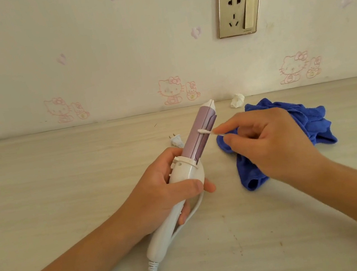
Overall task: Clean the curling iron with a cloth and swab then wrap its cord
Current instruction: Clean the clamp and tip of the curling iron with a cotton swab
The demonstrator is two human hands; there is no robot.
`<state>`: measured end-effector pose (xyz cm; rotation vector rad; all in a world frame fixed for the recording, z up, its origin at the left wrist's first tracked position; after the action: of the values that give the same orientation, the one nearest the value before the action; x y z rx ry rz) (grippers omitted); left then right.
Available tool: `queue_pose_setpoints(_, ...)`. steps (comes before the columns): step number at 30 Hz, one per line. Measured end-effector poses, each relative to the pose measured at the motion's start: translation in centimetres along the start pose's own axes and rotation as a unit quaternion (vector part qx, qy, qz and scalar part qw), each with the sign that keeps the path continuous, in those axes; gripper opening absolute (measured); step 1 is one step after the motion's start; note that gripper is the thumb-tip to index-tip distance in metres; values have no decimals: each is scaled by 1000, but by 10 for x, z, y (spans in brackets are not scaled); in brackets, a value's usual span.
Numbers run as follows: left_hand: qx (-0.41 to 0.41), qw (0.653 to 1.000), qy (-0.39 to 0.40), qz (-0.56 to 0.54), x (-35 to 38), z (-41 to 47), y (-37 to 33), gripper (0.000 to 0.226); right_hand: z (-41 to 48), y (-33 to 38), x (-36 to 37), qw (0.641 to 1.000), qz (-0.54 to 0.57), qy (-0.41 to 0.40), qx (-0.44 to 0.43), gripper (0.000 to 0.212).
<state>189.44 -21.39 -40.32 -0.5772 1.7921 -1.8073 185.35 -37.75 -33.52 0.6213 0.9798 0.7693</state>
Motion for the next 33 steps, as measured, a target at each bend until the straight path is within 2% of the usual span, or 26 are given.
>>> queue_pose_setpoints(5, -2, 1000, -6, -16, -1, 0, 0, 38, -18, 23, 32, 996, -7, 74, -49, 27)
queue_pose_setpoints(8, -3, 1000, 9, -24, 1, 3, 1, 35, -6, 12, 10, 999, 1, 25, -31, 28)
queue_pose_setpoints(10, -26, 999, -32, -22, -9, 10, 5, 18, 1, 4, -3, 1000, 5, -1, -17, 27)
queue_pose_setpoints(11, -37, 998, -47, -31, -12, 11, 6, 20, 1, 4, -2, 1000, 6, 0, -21, 27)
queue_pose_setpoints(14, -8, 994, 6, -105, 0, 4, 0, 34, -12, 20, 19, 998, -1, 42, -56, 28)
queue_pose_setpoints(16, 0, 997, 7, -77, 0, -4, -4, 41, -14, 23, 22, 996, -2, 55, -63, 29)
queue_pose_setpoints(21, 12, 999, -24, -27, -5, -2, -7, 47, 1, 5, -2, 999, 11, -2, -32, 27)
queue_pose_setpoints(25, 11, 998, -33, -43, -8, -2, -5, 43, -15, 26, 22, 996, 5, 49, -74, 23)
queue_pose_setpoints(30, 0, 999, -26, -39, -7, -2, -4, 61, 1, 7, -9, 999, 10, -26, -29, 27)
queue_pose_setpoints(33, -2, 998, -29, -49, -8, -2, -3, 54, -8, 18, 8, 998, -4, 10, -55, 26)
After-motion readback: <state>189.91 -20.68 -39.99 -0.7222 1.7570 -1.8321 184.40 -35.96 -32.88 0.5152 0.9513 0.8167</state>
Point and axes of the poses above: each hand's wrist, its own z-axis towards the middle knuckle, its own x-axis out of the palm, y = z × x, the point moved 10 cm from there along z, towards the middle knuckle, and after that the axes turned 2 degrees about y, right-handed, at the moved point
